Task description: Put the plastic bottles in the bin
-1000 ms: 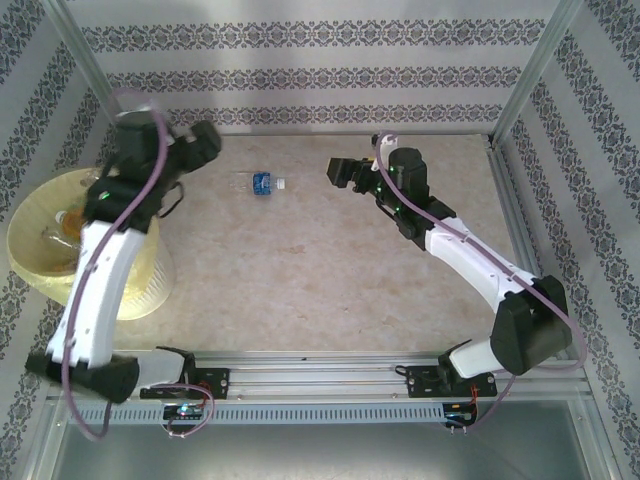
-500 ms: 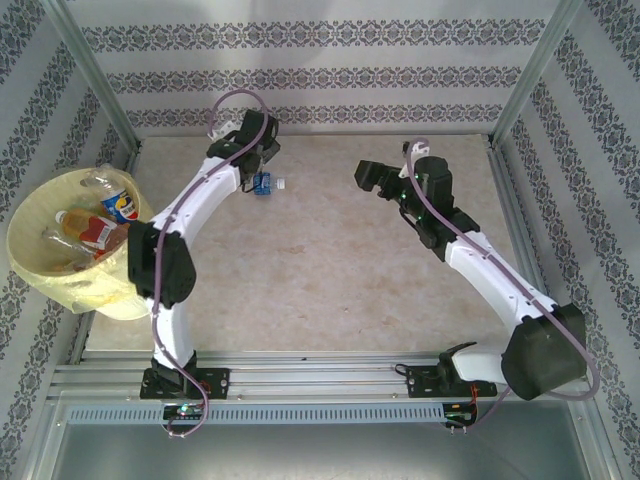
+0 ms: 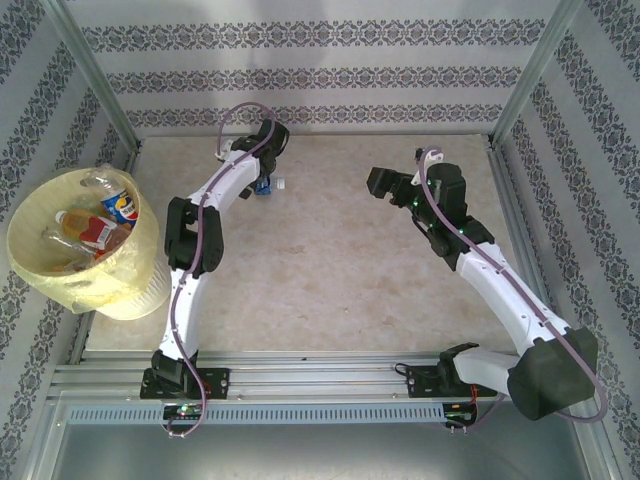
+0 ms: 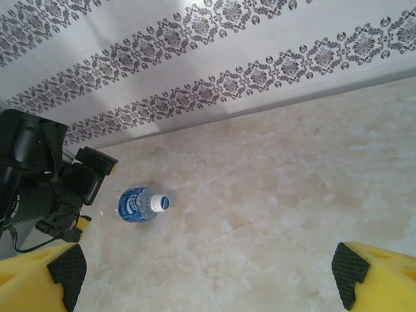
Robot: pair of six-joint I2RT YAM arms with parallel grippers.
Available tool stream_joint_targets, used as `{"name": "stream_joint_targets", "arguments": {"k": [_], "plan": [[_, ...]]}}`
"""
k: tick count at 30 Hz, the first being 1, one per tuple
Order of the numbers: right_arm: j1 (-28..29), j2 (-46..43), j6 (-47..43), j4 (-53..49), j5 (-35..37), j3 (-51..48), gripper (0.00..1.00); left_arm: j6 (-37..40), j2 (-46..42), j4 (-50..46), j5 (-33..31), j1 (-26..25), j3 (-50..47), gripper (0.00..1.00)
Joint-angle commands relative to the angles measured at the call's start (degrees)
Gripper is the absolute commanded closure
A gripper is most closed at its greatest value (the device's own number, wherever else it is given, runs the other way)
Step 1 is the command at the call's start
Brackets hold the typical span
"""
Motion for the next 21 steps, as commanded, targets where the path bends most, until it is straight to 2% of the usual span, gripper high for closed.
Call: {"name": "stream_joint_targets", "arguments": {"k": [1, 12, 17, 18, 21], "plan": [[-0.9, -1.4, -1.4, -0.6, 1.4, -0.8, 0.02, -4.8, 2.0, -4.4, -0.5, 0.5, 1.7, 0.0], [-1.2, -2.6, -1.9, -2.3, 1.9, -0.5, 0.02, -4.7, 7.9, 2.6, 1.8, 2.1, 1.7, 0.12], [-1.2, -3.5, -2.0, -3.4, 1.9, -0.1, 0.02, -3.7, 8.3, 5.7, 0.8, 2.4, 0.3, 0.27], [-1.2, -3.7, -2.0, -3.5, 2.0, -0.1, 0.02, -3.5, 7.5, 6.5, 0.4, 2.4, -1.0, 0.29], [-1.3, -4.3, -2.1, -3.5, 2.5, -0.2, 0.02, -1.3, 1.8, 12.8, -0.4, 2.4, -9.2, 0.42]]}}
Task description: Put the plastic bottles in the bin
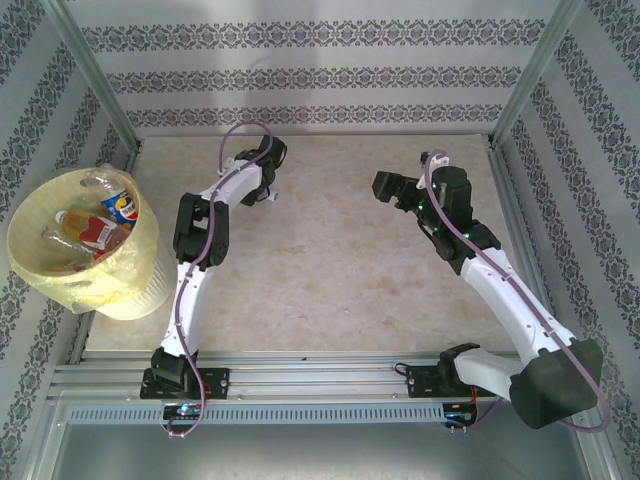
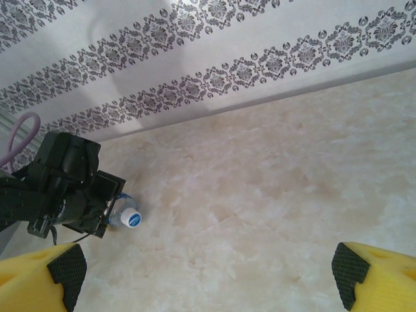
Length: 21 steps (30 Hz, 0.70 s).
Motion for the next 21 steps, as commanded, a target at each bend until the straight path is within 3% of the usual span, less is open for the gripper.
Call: {"name": "stream_joint_targets", "arguments": {"k": [1, 5, 8, 15, 21], "plan": [[-0.6, -1.5, -0.9, -0.1, 1.6, 0.0, 0.02, 3.7, -7.7, 8.6, -1.4, 0.5, -9.9, 0.44], [-0.6, -0.8, -0.3, 1.9, 0.4, -0.2, 0.02, 16.0, -21.6, 24.0, 1.7, 0.4, -24.7, 0.47], [-0.6, 0.0, 1.0, 6.0, -1.2, -1.2, 0.02, 24.6, -30.6, 27.2, 5.5, 0.4, -29.9, 0.47], [-0.2, 3.6, 2.4, 11.6, -3.3, 0.2, 0.02, 42.7, -48.4, 15.1, 11.2, 0.1, -26.2, 0.47], [0.6, 6.9, 3.0, 13.2, -4.2, 3.0, 0.02, 53.8, -56.9, -7.5, -0.1, 0.2, -11.8, 0.45]]}}
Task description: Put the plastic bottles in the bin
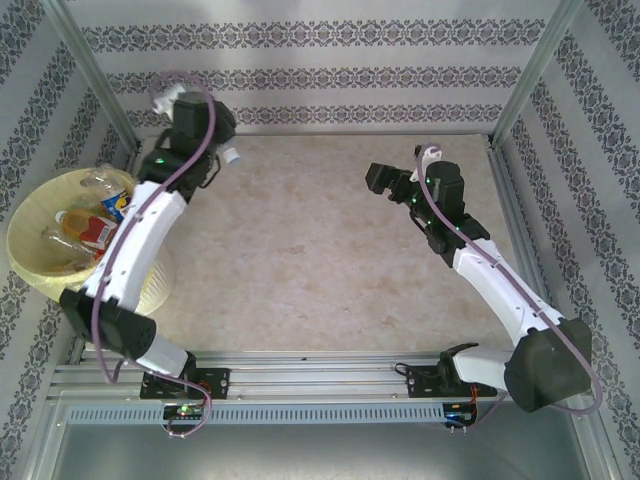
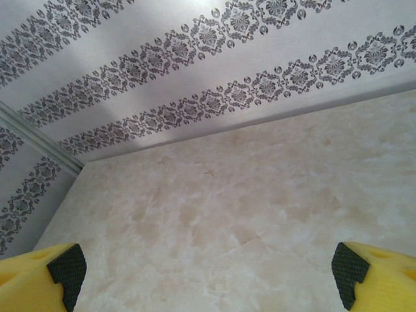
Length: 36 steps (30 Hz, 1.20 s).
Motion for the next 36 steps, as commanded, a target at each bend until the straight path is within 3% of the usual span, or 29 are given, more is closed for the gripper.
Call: {"name": "stream_joint_targets", "arguments": {"k": [1, 4, 8, 14, 21, 29, 31, 33, 36], "plan": [[0.7, 1.6, 1.3, 3.9, -1.7, 3.3, 0.02, 10.6, -2.7, -18.8, -10.4, 0.2, 7.8, 0.45], [1.3, 3.6, 1.7, 4.0, -2.6, 5.1, 0.02, 11.7, -3.8, -28.6, -20.7, 1.1, 12.5, 0.45], [2.4, 6.2, 2.2, 3.9, -3.9, 7.8, 0.02, 10.2, -7.5, -37.0, -26.5, 5.8, 14.0, 0.45], [3.9, 8.7, 1.6, 2.9, -5.0, 11.2, 0.02, 8.4, -12.3, -45.9, -17.8, 23.4, 11.2, 0.46], [5.2, 10.5, 1.7, 2.2, -5.7, 13.8, 0.02, 11.5, -13.8, -46.4, -4.5, 41.3, 1.5, 0.47], [5.9, 11.3, 1.1, 1.5, -5.6, 15.2, 0.02, 13.0, -13.7, -45.5, 1.7, 50.1, -3.2, 0.41], [6.1, 11.4, 1.1, 1.5, -5.5, 15.3, 0.02, 12.9, -13.1, -45.5, 1.9, 51.1, -3.6, 0.35], [6.1, 11.5, 1.1, 1.4, -5.5, 15.4, 0.02, 12.4, -12.5, -45.9, 0.9, 52.1, -3.2, 0.21], [6.2, 11.4, 0.9, 1.2, -5.4, 15.3, 0.02, 12.0, -11.9, -46.5, 0.8, 52.7, -0.9, 0.11]]}}
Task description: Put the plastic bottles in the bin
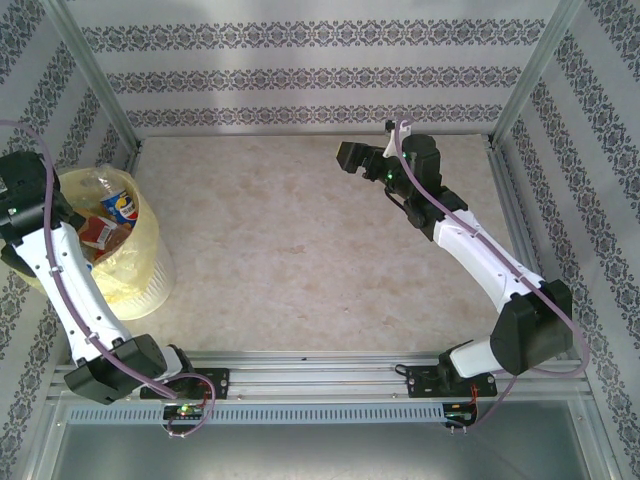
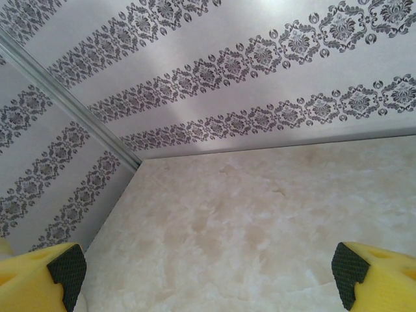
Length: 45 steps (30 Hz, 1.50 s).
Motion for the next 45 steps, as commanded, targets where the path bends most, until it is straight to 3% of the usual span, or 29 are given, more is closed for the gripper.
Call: {"name": "stream_joint_targets", "arguments": {"k": [1, 5, 10, 18, 23, 26, 35, 41, 45], "plan": [[0.9, 0.4, -0.5, -0.1, -0.7, 1.8, 0.02, 0.4, 0.7, -2.6, 1.0, 0.8, 3.3, 0.1], [0.9, -0.4, -0.7, -0.2, -0.1, 1.1, 0.02, 0.6, -1.3, 0.7, 9.7, 0.4, 6.8, 0.07], [0.8, -2.1, -0.9, 0.2, 1.6, -0.9, 0.02, -1.2, -8.1, 9.9, 15.5, -6.9, 6.8, 0.02], [0.0, -6.1, -2.7, -0.2, 6.2, -4.3, 0.02, 1.5, -9.2, 25.7, 12.1, -33.7, 2.5, 0.0], [-2.6, -10.9, -3.6, -0.4, 11.0, -9.0, 0.02, 6.5, -7.1, 39.6, 12.4, -45.8, -4.9, 0.0], [-4.9, -14.3, -5.9, -1.9, 15.7, -12.6, 0.02, 9.9, -5.6, 47.9, 14.9, -50.4, -9.5, 0.0], [-14.9, -21.6, -10.5, 0.1, 34.4, -28.5, 0.02, 19.3, 0.0, 63.6, 20.9, -51.9, -26.3, 0.0], [-22.6, -17.4, -14.0, 7.3, 32.7, -35.7, 0.02, 24.3, 2.7, 68.6, 17.9, -49.5, -37.1, 0.0], [-26.7, -11.6, -17.7, 12.5, 22.0, -37.1, 0.02, 25.0, 2.7, 74.8, 19.5, -46.5, -44.7, 0.0]]}}
